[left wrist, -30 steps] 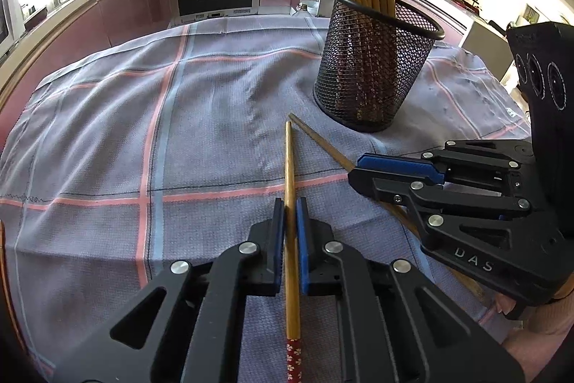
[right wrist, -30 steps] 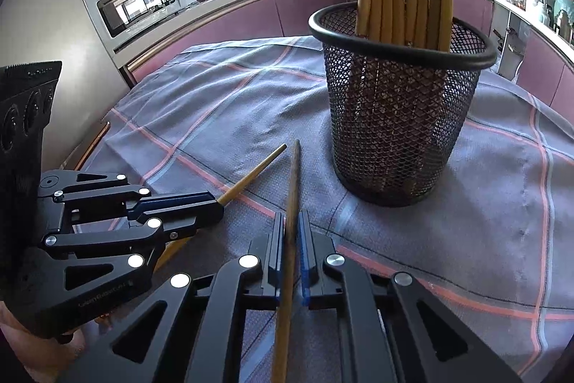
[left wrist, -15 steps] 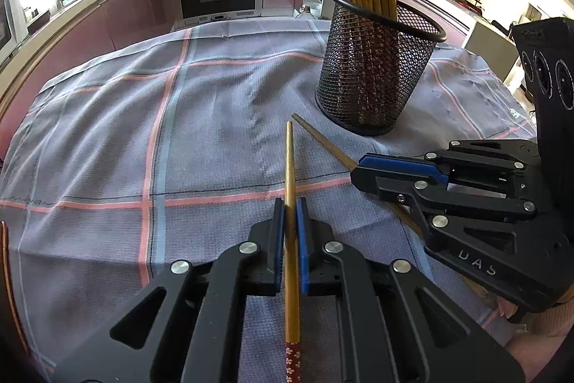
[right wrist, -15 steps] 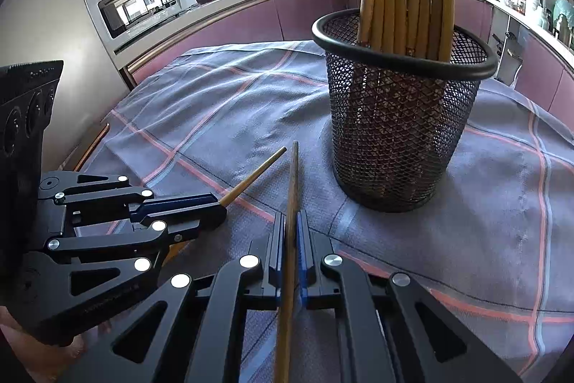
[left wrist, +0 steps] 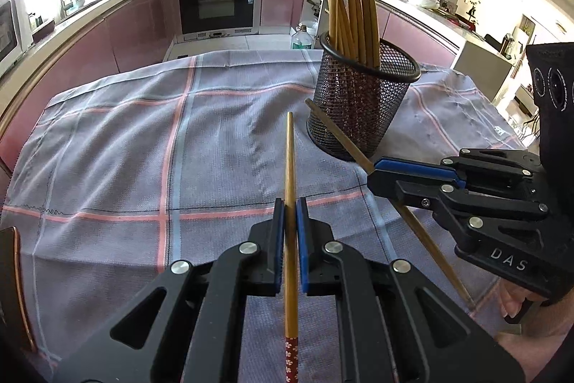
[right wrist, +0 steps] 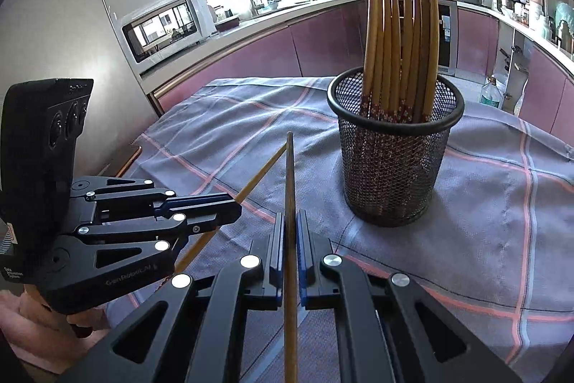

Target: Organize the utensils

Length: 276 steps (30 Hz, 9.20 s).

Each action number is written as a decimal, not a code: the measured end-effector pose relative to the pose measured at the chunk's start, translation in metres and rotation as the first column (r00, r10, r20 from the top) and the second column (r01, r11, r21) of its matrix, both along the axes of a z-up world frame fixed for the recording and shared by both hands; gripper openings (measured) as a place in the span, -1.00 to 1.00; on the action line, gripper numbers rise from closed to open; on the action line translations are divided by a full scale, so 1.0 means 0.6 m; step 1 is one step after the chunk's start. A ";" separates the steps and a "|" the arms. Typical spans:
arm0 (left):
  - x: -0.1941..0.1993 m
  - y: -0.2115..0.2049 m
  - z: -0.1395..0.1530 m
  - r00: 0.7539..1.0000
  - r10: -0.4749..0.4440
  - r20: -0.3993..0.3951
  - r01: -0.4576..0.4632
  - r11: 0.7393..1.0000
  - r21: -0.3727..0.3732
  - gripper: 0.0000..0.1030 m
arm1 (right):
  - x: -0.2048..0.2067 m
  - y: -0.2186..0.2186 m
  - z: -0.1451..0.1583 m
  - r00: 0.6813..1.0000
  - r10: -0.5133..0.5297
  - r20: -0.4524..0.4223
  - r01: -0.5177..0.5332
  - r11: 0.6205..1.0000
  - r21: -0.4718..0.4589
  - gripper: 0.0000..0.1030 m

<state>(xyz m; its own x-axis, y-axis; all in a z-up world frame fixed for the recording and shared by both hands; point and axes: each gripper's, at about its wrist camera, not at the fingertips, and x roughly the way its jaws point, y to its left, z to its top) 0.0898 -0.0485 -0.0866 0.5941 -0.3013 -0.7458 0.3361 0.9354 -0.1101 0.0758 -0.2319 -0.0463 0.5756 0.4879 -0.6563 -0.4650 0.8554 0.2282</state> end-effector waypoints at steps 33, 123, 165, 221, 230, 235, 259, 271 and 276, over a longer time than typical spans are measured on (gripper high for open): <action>-0.068 0.039 0.169 0.983 -0.065 0.171 0.101 0.971 -0.214 -0.86 | -0.045 -0.055 0.123 0.974 -0.059 0.217 0.032 0.992 0.124 -0.90; 0.149 -0.100 0.213 0.980 -0.050 0.191 0.059 0.997 -0.042 -0.42 | 0.141 -0.085 0.142 0.976 -0.147 0.162 0.142 0.989 0.042 -0.65; -0.120 0.064 0.174 0.810 0.268 0.521 -0.253 0.962 -0.102 0.89 | -0.092 -0.052 0.086 0.835 -0.317 0.450 0.293 0.948 0.125 0.87; -0.165 0.049 0.187 0.746 0.300 0.595 -0.280 0.951 -0.128 0.89 | -0.114 -0.055 0.106 0.812 -0.331 0.480 0.290 0.944 0.159 0.87; -0.169 0.047 0.189 0.738 0.300 0.604 -0.283 0.951 -0.126 0.89 | -0.115 -0.054 0.107 0.808 -0.335 0.485 0.294 0.942 0.161 0.87; -0.170 0.045 0.189 0.741 0.298 0.602 -0.281 0.951 -0.125 0.89 | -0.116 -0.054 0.107 0.809 -0.335 0.483 0.294 0.942 0.162 0.87; -0.169 0.044 0.189 0.743 0.298 0.599 -0.279 0.952 -0.128 0.89 | -0.119 -0.057 0.109 0.803 -0.341 0.489 0.300 0.940 0.163 0.87; -0.167 0.042 0.186 0.746 0.296 0.596 -0.278 0.952 -0.124 0.89 | -0.117 -0.057 0.109 0.805 -0.341 0.485 0.299 0.940 0.163 0.87; -0.169 0.042 0.185 0.747 0.297 0.595 -0.278 0.952 -0.126 0.89 | -0.117 -0.057 0.108 0.805 -0.341 0.486 0.300 0.940 0.163 0.87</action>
